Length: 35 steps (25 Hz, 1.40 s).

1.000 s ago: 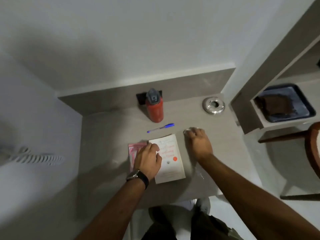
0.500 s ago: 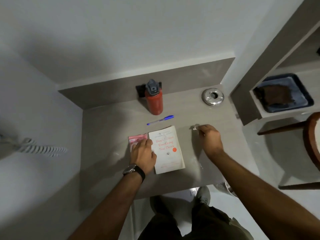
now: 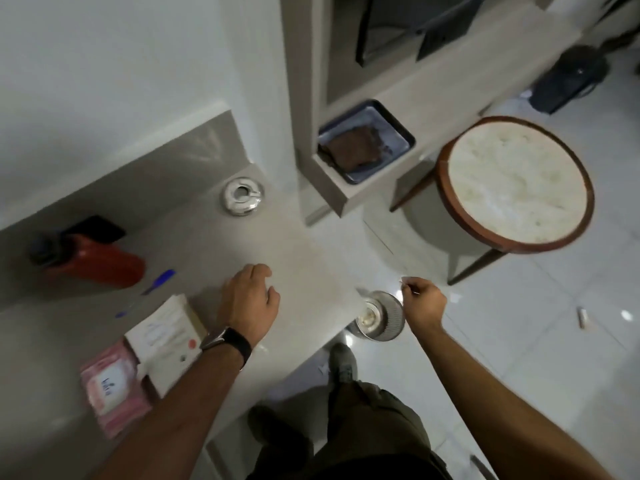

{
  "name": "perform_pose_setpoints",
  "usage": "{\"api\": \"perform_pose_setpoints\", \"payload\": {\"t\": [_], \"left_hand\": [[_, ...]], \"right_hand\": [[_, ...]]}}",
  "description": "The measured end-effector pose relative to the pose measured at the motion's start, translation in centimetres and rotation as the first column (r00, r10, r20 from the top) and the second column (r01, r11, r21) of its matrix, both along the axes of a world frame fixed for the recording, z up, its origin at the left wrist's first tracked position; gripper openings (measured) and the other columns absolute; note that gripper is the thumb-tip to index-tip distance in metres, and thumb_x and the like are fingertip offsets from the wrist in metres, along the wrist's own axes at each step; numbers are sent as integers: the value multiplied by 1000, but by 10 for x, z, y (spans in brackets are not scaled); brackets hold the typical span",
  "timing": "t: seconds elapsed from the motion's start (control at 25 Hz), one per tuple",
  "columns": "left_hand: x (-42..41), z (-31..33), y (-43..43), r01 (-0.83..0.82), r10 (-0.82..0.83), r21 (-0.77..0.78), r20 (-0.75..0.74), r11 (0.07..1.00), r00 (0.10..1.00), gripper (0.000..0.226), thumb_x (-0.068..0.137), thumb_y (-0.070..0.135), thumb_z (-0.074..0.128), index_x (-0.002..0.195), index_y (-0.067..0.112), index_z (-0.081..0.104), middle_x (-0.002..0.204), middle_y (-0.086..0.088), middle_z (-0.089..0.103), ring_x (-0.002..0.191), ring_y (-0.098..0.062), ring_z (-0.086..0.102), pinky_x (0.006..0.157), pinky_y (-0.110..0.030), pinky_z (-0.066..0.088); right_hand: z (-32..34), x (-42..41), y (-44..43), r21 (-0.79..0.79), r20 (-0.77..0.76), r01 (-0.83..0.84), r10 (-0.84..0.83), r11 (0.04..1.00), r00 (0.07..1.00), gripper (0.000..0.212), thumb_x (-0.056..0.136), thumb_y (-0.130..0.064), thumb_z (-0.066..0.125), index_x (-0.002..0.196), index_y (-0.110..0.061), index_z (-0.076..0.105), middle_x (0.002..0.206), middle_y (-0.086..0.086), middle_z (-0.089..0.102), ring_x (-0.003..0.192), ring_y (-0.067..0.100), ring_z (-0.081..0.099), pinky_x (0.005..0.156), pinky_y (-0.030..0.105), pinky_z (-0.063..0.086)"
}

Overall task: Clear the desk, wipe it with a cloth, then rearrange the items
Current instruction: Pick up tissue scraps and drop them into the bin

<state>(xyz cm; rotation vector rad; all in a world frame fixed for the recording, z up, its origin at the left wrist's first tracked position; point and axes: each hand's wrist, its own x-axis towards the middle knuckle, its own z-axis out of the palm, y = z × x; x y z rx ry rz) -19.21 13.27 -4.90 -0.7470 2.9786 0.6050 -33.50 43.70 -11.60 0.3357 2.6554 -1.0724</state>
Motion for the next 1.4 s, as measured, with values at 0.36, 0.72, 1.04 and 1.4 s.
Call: {"api": "perform_pose_setpoints", "payload": {"t": [0.36, 0.72, 1.04, 1.4], "left_hand": [[-96, -46, 60, 224, -223, 2, 100, 974, 970, 23, 79, 17, 61, 102, 17, 59, 99, -3, 66, 84, -28, 66, 85, -46, 50], [-90, -16, 29, 179, -179, -16, -2, 984, 984, 26, 80, 15, 64, 105, 16, 61, 96, -3, 64, 85, -28, 64, 85, -46, 50], [10, 42, -34, -37, 37, 10, -36, 999, 999, 26, 77, 16, 62, 103, 17, 62, 94, -5, 64, 87, -31, 64, 85, -45, 50], [158, 86, -132, -337, 332, -5, -162, 941, 929, 19, 82, 16, 59, 100, 20, 60, 93, 0, 63, 86, -26, 62, 84, -40, 50]], "right_hand": [[-108, -25, 36, 144, 441, -123, 47, 982, 896, 30, 96, -3, 56, 117, -7, 77, 126, 15, 73, 123, 32, 65, 112, 34, 46], [-82, -48, 48, 137, 422, -71, 6, 988, 907, 24, 94, -12, 61, 108, -7, 81, 114, 11, 78, 116, 29, 69, 107, 36, 52], [25, -7, -48, 12, 64, -283, 282, 959, 957, 11, 91, -20, 71, 92, -22, 81, 96, -5, 81, 96, 18, 75, 89, 28, 53], [127, 134, -278, -11, -219, -844, 822, 536, 525, 11, 85, -11, 71, 93, -14, 78, 90, 3, 77, 78, 21, 73, 78, 22, 54]]}}
